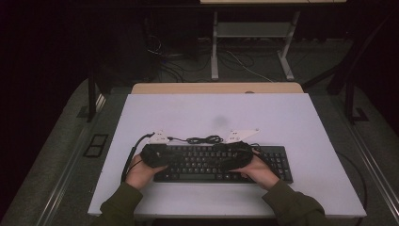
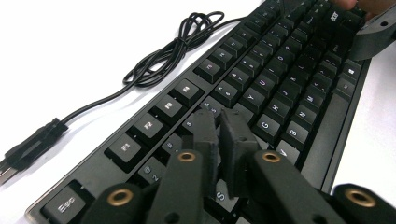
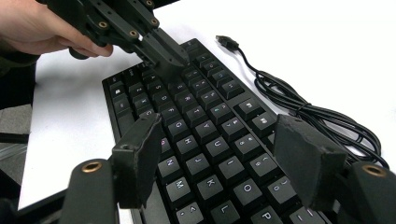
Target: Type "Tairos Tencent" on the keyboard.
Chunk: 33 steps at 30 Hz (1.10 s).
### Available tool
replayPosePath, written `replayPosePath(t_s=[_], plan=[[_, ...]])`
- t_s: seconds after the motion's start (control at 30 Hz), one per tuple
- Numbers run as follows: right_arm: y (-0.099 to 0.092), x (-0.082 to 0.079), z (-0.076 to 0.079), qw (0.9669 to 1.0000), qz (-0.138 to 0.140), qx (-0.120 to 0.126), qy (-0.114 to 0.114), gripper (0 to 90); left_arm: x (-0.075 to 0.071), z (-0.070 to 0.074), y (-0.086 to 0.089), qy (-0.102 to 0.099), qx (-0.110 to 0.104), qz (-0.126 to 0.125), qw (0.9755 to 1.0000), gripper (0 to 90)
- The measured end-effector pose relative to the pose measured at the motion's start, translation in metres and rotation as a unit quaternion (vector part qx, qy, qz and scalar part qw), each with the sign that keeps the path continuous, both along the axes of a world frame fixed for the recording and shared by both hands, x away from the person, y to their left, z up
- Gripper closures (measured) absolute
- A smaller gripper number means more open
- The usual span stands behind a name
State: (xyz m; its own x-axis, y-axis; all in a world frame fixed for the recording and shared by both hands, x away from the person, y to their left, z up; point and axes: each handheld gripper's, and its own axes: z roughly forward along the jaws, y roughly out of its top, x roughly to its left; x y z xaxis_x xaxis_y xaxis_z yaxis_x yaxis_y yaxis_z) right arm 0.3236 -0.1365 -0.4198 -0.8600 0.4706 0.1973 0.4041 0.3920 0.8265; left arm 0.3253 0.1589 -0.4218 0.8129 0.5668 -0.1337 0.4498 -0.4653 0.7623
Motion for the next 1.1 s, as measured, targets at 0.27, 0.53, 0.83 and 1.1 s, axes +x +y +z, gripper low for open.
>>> replayPosePath(t_s=[0.27,0.53,0.83,1.1], plan=[[-0.001,0.000,0.001,1.0000,-0.002,0.002,0.005,38.4,-0.004,0.001,0.000,-0.004,-0.004,0.004,1.0000,58.4],[0.002,-0.001,-0.001,0.9999,0.008,0.002,0.014,50.5,-0.006,0.001,0.002,-0.009,-0.008,0.015,0.9998,41.6],[0.006,-0.003,-0.002,0.9997,0.013,-0.005,0.018,65.2,-0.007,0.000,0.001,-0.012,-0.009,0.017,0.9997,37.0],[0.013,-0.005,-0.005,0.9994,0.023,-0.015,0.019,81.5,-0.007,0.000,0.001,-0.014,-0.012,0.020,0.9996,34.4]])
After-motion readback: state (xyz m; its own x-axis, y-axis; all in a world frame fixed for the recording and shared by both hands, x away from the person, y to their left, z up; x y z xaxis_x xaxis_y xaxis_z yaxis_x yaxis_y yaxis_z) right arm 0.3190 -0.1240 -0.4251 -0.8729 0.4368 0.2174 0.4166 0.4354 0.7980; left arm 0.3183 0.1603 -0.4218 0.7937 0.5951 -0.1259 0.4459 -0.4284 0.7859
